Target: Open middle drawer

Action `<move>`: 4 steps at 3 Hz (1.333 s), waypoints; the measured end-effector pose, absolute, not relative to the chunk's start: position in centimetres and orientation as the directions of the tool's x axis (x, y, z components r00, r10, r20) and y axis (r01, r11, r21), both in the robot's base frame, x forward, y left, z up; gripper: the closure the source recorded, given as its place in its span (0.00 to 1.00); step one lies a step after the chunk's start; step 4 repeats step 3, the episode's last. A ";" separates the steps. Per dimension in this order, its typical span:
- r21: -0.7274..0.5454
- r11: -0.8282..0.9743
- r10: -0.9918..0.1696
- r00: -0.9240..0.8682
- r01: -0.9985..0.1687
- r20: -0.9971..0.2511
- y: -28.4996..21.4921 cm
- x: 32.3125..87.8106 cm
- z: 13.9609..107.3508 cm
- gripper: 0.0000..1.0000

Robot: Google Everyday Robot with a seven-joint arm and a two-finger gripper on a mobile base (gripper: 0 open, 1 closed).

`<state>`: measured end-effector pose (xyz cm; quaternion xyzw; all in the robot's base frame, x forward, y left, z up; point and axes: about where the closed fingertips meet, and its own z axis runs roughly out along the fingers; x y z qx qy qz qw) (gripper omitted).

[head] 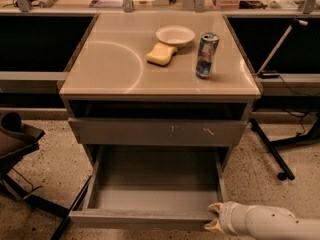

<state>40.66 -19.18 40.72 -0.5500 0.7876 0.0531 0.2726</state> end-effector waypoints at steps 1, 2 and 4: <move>-0.216 0.389 -0.837 -0.246 -0.895 -0.488 -19.2 40.7 40.7 0.35; -0.216 0.389 -0.837 -0.246 -0.895 -0.488 -19.2 40.7 40.7 0.11; -0.216 0.389 -0.837 -0.246 -0.895 -0.488 -19.2 40.7 40.7 0.00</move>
Offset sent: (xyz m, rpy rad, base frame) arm 0.0000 0.0000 0.0000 0.0000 0.0000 0.0000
